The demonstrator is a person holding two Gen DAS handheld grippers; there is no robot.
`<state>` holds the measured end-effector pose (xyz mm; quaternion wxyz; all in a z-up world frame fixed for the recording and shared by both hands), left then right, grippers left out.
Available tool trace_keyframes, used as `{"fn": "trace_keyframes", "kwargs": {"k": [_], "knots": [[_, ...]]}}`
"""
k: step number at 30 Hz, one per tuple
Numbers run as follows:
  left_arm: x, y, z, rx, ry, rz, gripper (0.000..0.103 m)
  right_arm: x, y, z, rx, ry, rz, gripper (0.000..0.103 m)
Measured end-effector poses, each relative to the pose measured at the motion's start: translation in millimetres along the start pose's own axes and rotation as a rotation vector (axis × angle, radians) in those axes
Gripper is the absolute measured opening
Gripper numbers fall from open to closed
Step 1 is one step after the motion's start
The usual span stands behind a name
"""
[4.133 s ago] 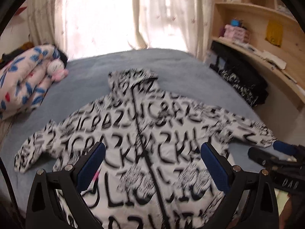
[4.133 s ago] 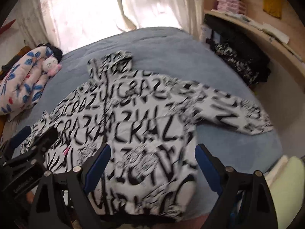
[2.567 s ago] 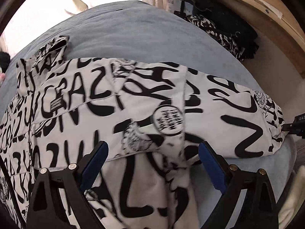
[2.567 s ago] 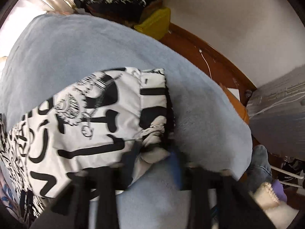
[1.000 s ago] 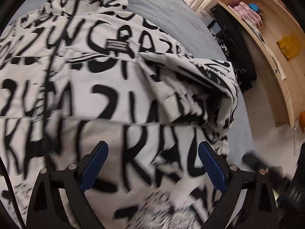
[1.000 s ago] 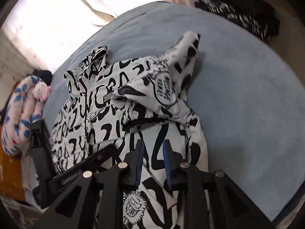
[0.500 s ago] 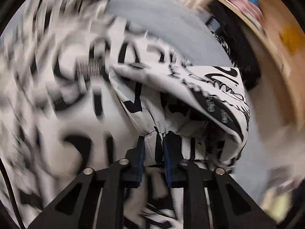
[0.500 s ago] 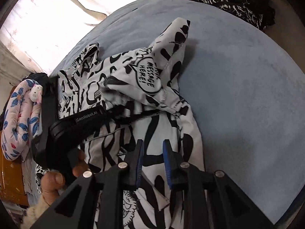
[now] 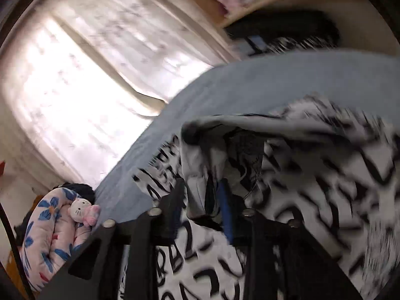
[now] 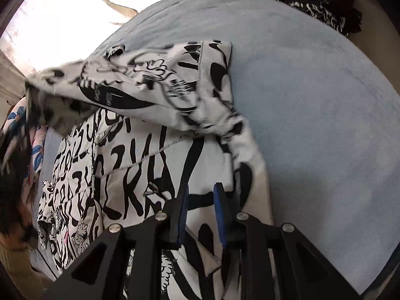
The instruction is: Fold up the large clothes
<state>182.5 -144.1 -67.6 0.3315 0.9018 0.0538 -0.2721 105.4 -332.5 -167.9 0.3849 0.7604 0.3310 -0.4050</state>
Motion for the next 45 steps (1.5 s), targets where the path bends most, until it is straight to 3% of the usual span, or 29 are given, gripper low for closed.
{"fn": "trace_keyframes", "kwargs": {"k": [3, 4, 6, 9, 11, 14, 19, 21, 23, 28, 31, 35, 43, 45], "knots": [[-0.7, -39.1, 29.3, 0.088, -0.069, -0.076, 0.048, 3.5, -6.0, 0.3, -0.005, -0.001, -0.015, 0.02], [-1.7, -50.4, 35.9, 0.092, -0.101, -0.104, 0.048, 3.6, -6.6, -0.1, -0.008, -0.003, -0.017, 0.02], [-1.8, -68.8, 42.1, 0.058, -0.183, -0.166, 0.048, 3.4, -7.3, -1.6, -0.012, -0.004, -0.021, 0.02], [0.9, -83.6, 34.2, -0.083, -0.318, -0.249, 0.049, 3.1, -8.1, -5.0, -0.017, -0.003, -0.024, 0.02], [4.1, -87.4, 20.1, -0.219, -0.417, -0.291, 0.049, 3.9, -9.2, -8.0, -0.019, 0.001, -0.028, 0.02], [6.4, -102.0, -7.9, -0.501, -0.608, -0.324, 0.052, 6.5, -11.5, -11.4, -0.026, -0.001, -0.034, 0.02], [18.7, -134.3, -48.6, -1.022, -0.896, -0.311, 0.061, 12.3, -14.0, -19.5, -0.04, 0.002, -0.05, 0.02], [29.5, -146.3, -61.7, -1.177, -0.972, -0.291, 0.07, 15.1, -14.6, -23.9, -0.048, 0.0, -0.056, 0.02], [36.8, -148.4, -71.2, -1.286, -1.019, -0.26, 0.079, 18.3, -15.3, -28.3, -0.057, -0.003, -0.062, 0.021], [59.2, -161.2, -91.1, -1.536, -1.088, -0.186, 0.085, 26.0, -17.5, -37.4, -0.077, -0.017, -0.073, 0.021], [86.2, -163.6, -97.6, -1.643, -1.103, -0.223, 0.087, 28.7, -17.9, -40.2, -0.081, -0.015, -0.073, 0.029], [122.2, -169.4, -94.3, -1.779, -1.169, -0.293, 0.088, 33.0, -14.6, -45.7, -0.081, -0.018, -0.072, 0.031], [166.6, -156.5, -55.4, -1.819, -1.284, -0.451, 0.088, 42.2, -11.7, -45.7, -0.072, -0.023, -0.081, 0.031], [170.0, -154.0, -49.5, -1.805, -1.254, -0.474, 0.085, 44.2, -10.5, -46.0, -0.07, -0.022, -0.081, 0.031]]}}
Point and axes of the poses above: each gripper's, at about its wrist camera, not at the fingertips, and x roughly the way its jaws point, z to its right, y to its top, the point moved 3 cm from there along x, roughly the way its jaws point, and after that the axes turned 1 degree about -z, right-handed, at the moved point
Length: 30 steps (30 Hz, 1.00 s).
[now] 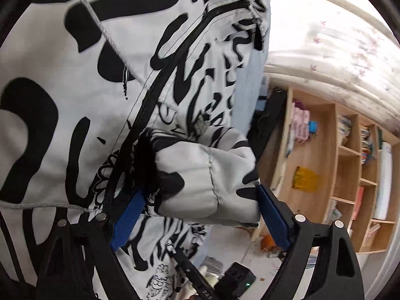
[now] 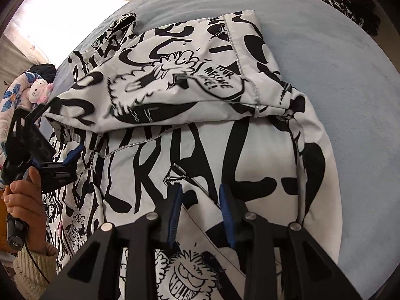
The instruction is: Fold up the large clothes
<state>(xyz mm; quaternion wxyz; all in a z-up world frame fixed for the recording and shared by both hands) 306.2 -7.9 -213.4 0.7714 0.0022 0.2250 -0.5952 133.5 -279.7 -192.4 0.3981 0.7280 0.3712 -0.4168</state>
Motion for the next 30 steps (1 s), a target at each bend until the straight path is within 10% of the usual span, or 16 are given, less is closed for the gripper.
{"fn": "trace_keyframes", "kwargs": {"k": [5, 9, 14, 17, 23, 30], "knots": [[-9.6, -3.1, 24.9, 0.149, 0.118, 0.135, 0.019, 2.3, 1.1, -0.7, -0.009, -0.005, 0.0, 0.031], [-25.7, -11.2, 72.7, 0.39, 0.249, 0.245, 0.009, 1.6, -0.1, -2.1, -0.024, -0.01, 0.01, 0.031], [-43.7, -45.2, 127.8, 0.848, 0.358, 0.347, 0.012, -0.1, -0.1, -1.5, -0.036, -0.018, 0.019, 0.031], [-38.2, -68.9, 115.7, 1.074, 0.496, 0.267, 0.028, 0.0, 1.6, 5.9, -0.014, -0.008, 0.01, 0.031], [-28.1, -73.8, 18.7, 1.107, 0.903, 0.031, 0.045, -3.9, 6.5, 30.5, 0.074, 0.008, 0.003, 0.031], [-86.2, -41.8, 21.7, 0.798, 0.545, 0.047, 0.077, -16.9, 9.0, 32.7, 0.087, 0.031, 0.019, 0.044]]}}
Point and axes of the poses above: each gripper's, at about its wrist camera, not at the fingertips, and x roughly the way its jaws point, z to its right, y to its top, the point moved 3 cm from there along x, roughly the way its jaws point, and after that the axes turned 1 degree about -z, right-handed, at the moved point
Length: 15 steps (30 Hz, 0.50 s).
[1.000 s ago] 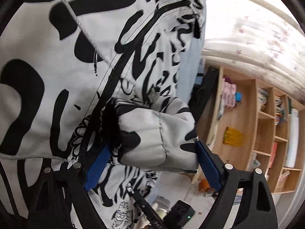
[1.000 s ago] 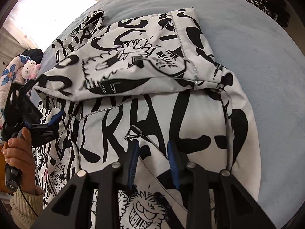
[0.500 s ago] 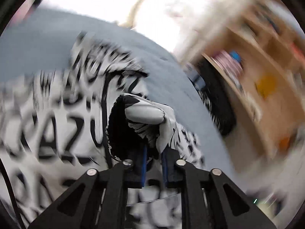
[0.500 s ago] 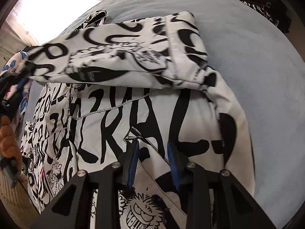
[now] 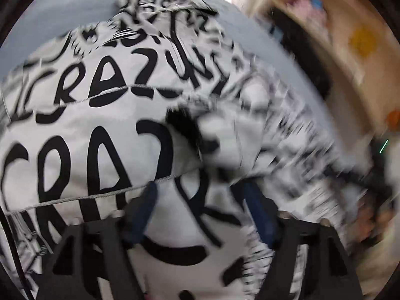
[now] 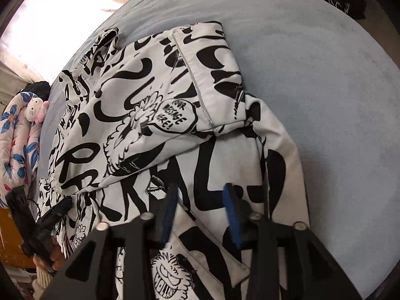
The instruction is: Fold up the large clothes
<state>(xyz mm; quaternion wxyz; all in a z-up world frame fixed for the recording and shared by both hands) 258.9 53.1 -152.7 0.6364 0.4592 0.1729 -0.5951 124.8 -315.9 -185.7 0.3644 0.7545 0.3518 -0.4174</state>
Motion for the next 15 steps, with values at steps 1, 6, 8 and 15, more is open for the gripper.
{"fn": "trace_keyframes", "kwargs": {"k": [1, 6, 8, 15], "knots": [[-3.9, 0.4, -8.0, -0.049, -0.053, 0.013, 0.077, -2.8, -0.8, -2.2, -0.003, 0.005, 0.007, 0.047], [13.5, 29.1, -52.2, -0.325, -0.217, -0.022, 0.084, -7.4, -0.4, -11.4, -0.024, 0.005, 0.019, 0.048], [33.0, 33.1, -62.2, -0.392, -0.261, -0.098, 0.084, -5.1, -1.5, -14.4, -0.03, 0.002, 0.013, 0.048], [65.2, 54.5, -31.6, -0.29, -0.294, -0.138, 0.061, 5.0, 2.5, -13.4, -0.032, -0.037, 0.004, 0.048]]}}
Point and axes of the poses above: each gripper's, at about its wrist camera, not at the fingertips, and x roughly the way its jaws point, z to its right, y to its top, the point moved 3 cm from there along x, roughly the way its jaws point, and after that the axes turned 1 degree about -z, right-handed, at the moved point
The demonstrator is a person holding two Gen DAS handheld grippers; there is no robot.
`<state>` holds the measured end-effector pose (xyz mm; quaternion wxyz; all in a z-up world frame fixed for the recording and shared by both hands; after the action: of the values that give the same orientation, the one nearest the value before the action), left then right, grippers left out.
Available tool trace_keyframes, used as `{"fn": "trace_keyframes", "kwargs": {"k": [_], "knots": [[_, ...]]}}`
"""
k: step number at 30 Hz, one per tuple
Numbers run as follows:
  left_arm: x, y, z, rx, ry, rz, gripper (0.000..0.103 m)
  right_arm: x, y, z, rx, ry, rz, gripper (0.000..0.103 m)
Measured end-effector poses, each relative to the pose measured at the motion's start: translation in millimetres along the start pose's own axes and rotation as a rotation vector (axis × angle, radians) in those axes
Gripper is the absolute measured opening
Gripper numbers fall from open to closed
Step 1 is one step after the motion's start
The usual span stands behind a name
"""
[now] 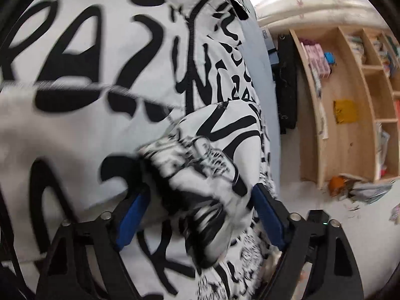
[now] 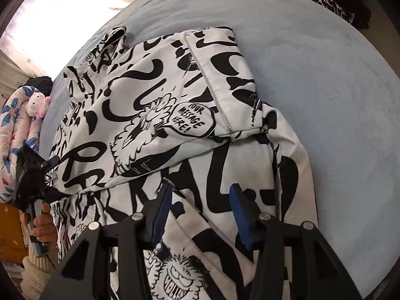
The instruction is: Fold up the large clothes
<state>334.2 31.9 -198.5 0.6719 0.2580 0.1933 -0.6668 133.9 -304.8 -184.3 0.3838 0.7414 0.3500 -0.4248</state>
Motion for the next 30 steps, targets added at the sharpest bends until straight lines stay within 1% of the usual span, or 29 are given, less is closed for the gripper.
{"fn": "trace_keyframes", "kwargs": {"k": [1, 2, 3, 5, 6, 7, 8, 9, 10, 11, 12, 13, 14, 15, 16, 17, 18, 20, 21, 23, 25, 26, 27, 28, 29, 30], "knots": [[1.0, 4.1, 7.3, 0.031, 0.028, 0.035, 0.043, 1.6, 1.3, -0.1, 0.001, -0.005, 0.0, 0.048], [4.1, 11.3, 15.4, 0.064, 0.076, 0.082, 0.004, 1.9, 2.5, -0.2, -0.002, -0.01, 0.002, 0.048], [0.5, 14.8, 25.7, 0.103, 0.121, 0.144, 0.004, 1.6, 3.5, -1.1, -0.009, -0.015, 0.009, 0.048], [-17.2, 14.4, 47.7, 0.236, 0.209, 0.338, 0.005, -0.1, 5.9, -3.1, -0.031, -0.036, 0.033, 0.048], [-23.0, 12.0, 56.3, 0.314, 0.29, 0.426, 0.005, -0.2, 7.3, -3.3, -0.041, -0.058, 0.045, 0.048], [-22.2, 10.8, 57.9, 0.352, 0.375, 0.472, 0.005, 0.9, 8.7, -2.5, -0.048, -0.075, 0.049, 0.048], [-16.5, 11.0, 53.6, 0.359, 0.438, 0.469, 0.006, 2.5, 9.8, -0.8, -0.049, -0.088, 0.047, 0.048], [-6.2, 12.3, 44.4, 0.353, 0.507, 0.432, 0.008, 4.0, 10.6, 2.2, -0.046, -0.09, 0.043, 0.048], [4.7, 12.9, 33.2, 0.34, 0.561, 0.38, 0.01, 5.8, 11.5, 4.9, -0.04, -0.085, 0.037, 0.048], [12.1, 11.7, 24.1, 0.328, 0.569, 0.336, 0.013, 6.4, 12.5, 6.7, -0.034, -0.081, 0.032, 0.048], [12.4, 10.7, 22.4, 0.323, 0.555, 0.341, 0.013, 6.2, 13.2, 8.1, -0.031, -0.076, 0.031, 0.048], [7.3, 9.1, 22.8, 0.311, 0.528, 0.349, 0.015, 5.2, 14.1, 9.2, -0.03, -0.071, 0.032, 0.048], [1.9, 8.6, 22.6, 0.283, 0.498, 0.336, 0.028, 3.5, 15.4, 10.8, -0.031, -0.066, 0.034, 0.048], [-1.5, 10.3, 21.1, 0.244, 0.441, 0.309, 0.05, 0.5, 18.6, 12.4, -0.032, -0.062, 0.042, 0.048], [-4.5, 10.5, 19.2, 0.212, 0.376, 0.292, 0.06, -2.9, 21.4, 15.1, -0.031, -0.054, 0.05, 0.048], [-9.2, 10.0, 18.0, 0.185, 0.339, 0.29, 0.072, -6.3, 25.8, 16.7, -0.027, -0.039, 0.06, 0.048], [-12.1, 10.5, 16.3, 0.163, 0.336, 0.292, 0.073, -10.5, 32.8, 19.8, -0.019, -0.023, 0.074, 0.048], [-10.4, 9.4, 13.7, 0.148, 0.35, 0.267, 0.073, -16.8, 47.4, 28.2, 0.005, 0.017, 0.1, 0.048], [-7.8, 15.1, 14.7, 0.149, 0.358, 0.257, 0.073, -17.3, 54.1, 34.9, 0.032, 0.035, 0.094, 0.048], [-8.8, 11.9, 19.5, 0.175, 0.387, 0.248, 0.071, -14.4, 63.1, 47.9, 0.096, 0.097, 0.067, 0.048], [1.9, 12.1, 23.3, 0.203, 0.431, 0.24, 0.055, -13.9, 69.8, 59.3, 0.148, 0.129, 0.071, 0.048], [9.5, 16.4, 26.0, 0.212, 0.457, 0.234, 0.043, -15.9, 70.3, 64.7, 0.168, 0.131, 0.078, 0.048], [11.6, 16.7, 25.6, 0.218, 0.481, 0.232, 0.034, -18.0, 70.2, 69.5, 0.185, 0.14, 0.086, 0.049], [11.7, 15.7, 23.9, 0.223, 0.502, 0.236, 0.028, -18.3, 68.9, 71.3, 0.189, 0.136, 0.089, 0.05], [11.1, 16.1, 22.2, 0.224, 0.512, 0.242, 0.019, -16.7, 67.5, 72.5, 0.18, 0.113, 0.084, 0.052], [10.7, 16.7, 19.5, 0.218, 0.519, 0.246, 0.013, -10.7, 67.6, 71.6, 0.158, 0.089, 0.065, 0.053]]}}
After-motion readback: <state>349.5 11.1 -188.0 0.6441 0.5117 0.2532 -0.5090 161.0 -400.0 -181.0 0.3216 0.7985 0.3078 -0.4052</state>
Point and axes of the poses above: each gripper's, at about its wrist camera, not at the fingertips, and x roughly the way its jaws point, z to its right, y to its top, the point moved 3 cm from there along x, roughly the way its jaws point, and after that the axes turned 1 degree about -z, right-handed, at the moved point
